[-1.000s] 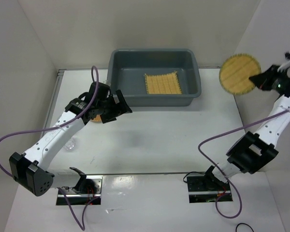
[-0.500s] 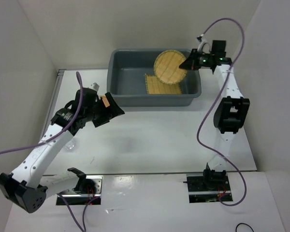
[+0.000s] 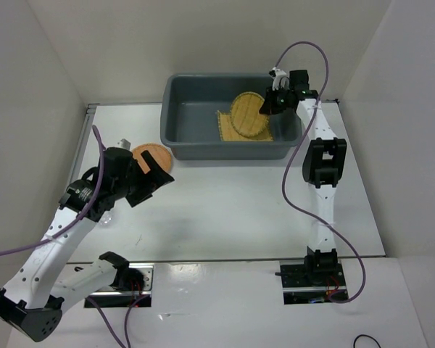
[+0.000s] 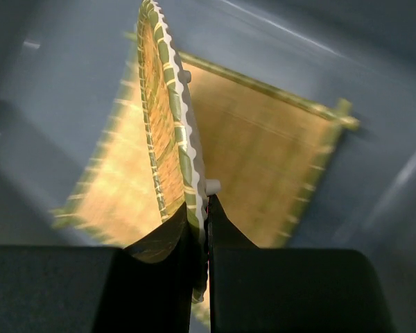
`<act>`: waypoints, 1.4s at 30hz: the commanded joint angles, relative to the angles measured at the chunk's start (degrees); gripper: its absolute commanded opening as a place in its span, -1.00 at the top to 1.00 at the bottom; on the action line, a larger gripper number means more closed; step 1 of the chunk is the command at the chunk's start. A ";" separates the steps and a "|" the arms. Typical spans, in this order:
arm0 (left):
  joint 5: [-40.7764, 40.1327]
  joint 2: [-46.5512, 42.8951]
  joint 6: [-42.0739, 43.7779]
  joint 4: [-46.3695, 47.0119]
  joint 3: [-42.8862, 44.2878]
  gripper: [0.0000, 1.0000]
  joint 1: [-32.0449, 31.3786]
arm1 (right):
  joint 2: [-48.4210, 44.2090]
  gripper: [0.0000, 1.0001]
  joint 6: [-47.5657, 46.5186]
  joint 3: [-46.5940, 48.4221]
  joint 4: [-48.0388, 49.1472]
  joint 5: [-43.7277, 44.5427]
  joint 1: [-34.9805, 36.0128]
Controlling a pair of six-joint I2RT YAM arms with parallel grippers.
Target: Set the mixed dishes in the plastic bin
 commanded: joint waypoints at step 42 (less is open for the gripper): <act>4.53 33.48 -8.87 50.75 -14.58 -0.99 27.09 | -68.61 -0.97 -1.49 -68.44 -2.48 14.24 -15.48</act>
